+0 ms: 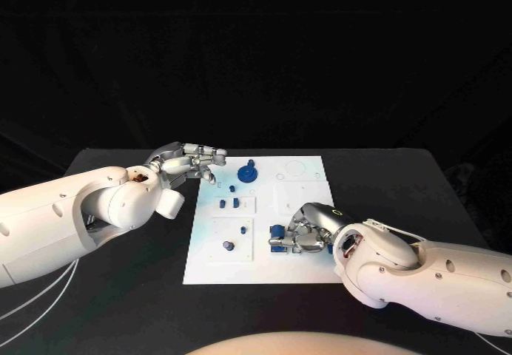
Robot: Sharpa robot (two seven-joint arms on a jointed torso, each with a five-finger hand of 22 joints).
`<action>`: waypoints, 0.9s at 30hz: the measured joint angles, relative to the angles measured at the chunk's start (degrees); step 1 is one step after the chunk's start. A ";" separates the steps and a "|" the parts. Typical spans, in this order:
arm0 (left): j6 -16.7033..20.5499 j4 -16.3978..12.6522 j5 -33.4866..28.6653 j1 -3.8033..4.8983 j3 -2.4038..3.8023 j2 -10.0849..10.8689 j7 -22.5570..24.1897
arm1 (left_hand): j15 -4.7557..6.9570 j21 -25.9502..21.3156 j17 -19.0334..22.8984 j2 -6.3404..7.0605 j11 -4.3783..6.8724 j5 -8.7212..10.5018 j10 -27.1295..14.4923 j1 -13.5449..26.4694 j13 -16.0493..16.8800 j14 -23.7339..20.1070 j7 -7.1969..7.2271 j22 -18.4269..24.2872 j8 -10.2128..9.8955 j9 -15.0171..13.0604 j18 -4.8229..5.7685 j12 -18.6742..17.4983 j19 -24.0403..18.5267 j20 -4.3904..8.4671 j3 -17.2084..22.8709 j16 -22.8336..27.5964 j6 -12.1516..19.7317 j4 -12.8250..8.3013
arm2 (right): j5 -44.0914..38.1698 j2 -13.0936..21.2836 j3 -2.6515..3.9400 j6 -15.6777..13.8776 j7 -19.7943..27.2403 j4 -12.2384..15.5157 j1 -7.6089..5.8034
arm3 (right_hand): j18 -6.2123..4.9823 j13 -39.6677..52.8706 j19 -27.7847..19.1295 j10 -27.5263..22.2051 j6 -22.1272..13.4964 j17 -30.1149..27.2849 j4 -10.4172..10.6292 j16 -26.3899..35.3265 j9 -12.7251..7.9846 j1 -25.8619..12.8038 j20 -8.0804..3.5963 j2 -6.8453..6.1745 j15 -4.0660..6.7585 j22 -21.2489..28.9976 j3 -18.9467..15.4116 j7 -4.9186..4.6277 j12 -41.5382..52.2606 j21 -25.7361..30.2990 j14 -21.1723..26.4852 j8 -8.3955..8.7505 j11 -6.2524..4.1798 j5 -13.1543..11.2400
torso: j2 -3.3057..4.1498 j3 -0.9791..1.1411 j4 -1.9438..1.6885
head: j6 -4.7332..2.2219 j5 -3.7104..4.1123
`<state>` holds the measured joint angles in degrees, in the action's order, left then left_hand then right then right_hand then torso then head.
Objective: Assemble the parts on the task board
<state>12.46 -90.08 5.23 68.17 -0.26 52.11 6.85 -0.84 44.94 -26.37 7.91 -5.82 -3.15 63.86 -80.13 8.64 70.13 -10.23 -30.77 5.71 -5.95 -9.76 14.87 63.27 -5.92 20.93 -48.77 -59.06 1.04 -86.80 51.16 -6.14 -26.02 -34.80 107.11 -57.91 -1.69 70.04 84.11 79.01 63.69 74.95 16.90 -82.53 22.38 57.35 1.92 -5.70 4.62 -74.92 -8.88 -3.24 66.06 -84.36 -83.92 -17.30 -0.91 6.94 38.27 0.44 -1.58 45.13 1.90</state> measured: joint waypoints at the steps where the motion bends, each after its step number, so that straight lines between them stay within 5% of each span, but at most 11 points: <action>1: 0.00 0.00 0.00 0.00 0.00 0.02 -0.01 | 0.00 0.00 0.00 0.00 0.00 0.00 0.00 0.00 0.00 0.00 0.00 0.00 0.00 0.00 0.00 0.00 0.00 0.00 0.00 0.00 0.00 0.00 | -0.23 0.32 0.00 -0.07 0.00 0.37 0.01 | 0.00 0.13 0.00 0.00 0.00 0.00 -0.15 0.00 0.08 0.46 0.00 0.46 0.00 0.00 0.15 0.00 0.24 0.00 0.00 0.00 0.00 0.73 | 0.00 0.00 0.00 | 0.00 0.01; 8: -0.01 -0.01 0.00 0.00 -0.01 0.23 -0.05 | 0.00 0.00 0.00 0.00 0.00 0.00 0.00 0.00 0.00 0.00 0.00 0.00 0.00 0.00 0.00 0.00 0.00 0.00 0.00 0.00 0.00 0.00 | -1.37 2.40 0.00 -0.18 0.07 2.36 0.03 | 0.01 1.75 0.00 0.95 0.00 -0.01 -0.50 0.00 0.63 5.71 0.00 2.60 0.00 0.00 0.81 0.00 1.75 -0.94 0.00 -0.64 -0.32 6.04 | 0.01 0.00 0.03 | 0.12 -0.04; 27: -0.09 -0.04 0.00 -0.01 -0.04 0.31 -0.19 | 0.00 0.00 0.07 -0.23 0.00 0.00 0.01 0.23 0.00 0.00 0.00 0.05 0.00 0.06 0.00 0.00 0.00 0.00 0.00 0.00 0.00 0.00 | -3.25 2.08 0.04 0.74 0.16 1.51 0.02 | 0.00 4.23 0.00 2.28 0.47 -0.02 -0.70 -0.73 1.26 10.94 0.01 4.09 0.00 -0.01 0.67 0.47 4.07 -2.00 0.00 -1.31 -0.83 7.49 | 0.00 -0.05 -0.03 | 0.14 0.04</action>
<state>12.37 -90.12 5.23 68.16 -0.31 52.42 6.66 -0.84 44.94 -26.30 7.68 -5.82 -3.15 63.87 -79.90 8.64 70.13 -10.23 -30.72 5.71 -5.89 -9.76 14.87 63.27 -5.92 20.93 -48.77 -59.06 1.04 -90.05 53.24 -6.10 -25.28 -34.63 108.61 -57.89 -1.69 74.27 84.11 81.29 64.16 74.93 16.20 -83.26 23.64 68.28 1.93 -1.61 4.62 -74.92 -8.21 -2.77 70.13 -86.37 -83.92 -18.61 -1.75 14.43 38.27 0.39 -1.60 45.27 1.94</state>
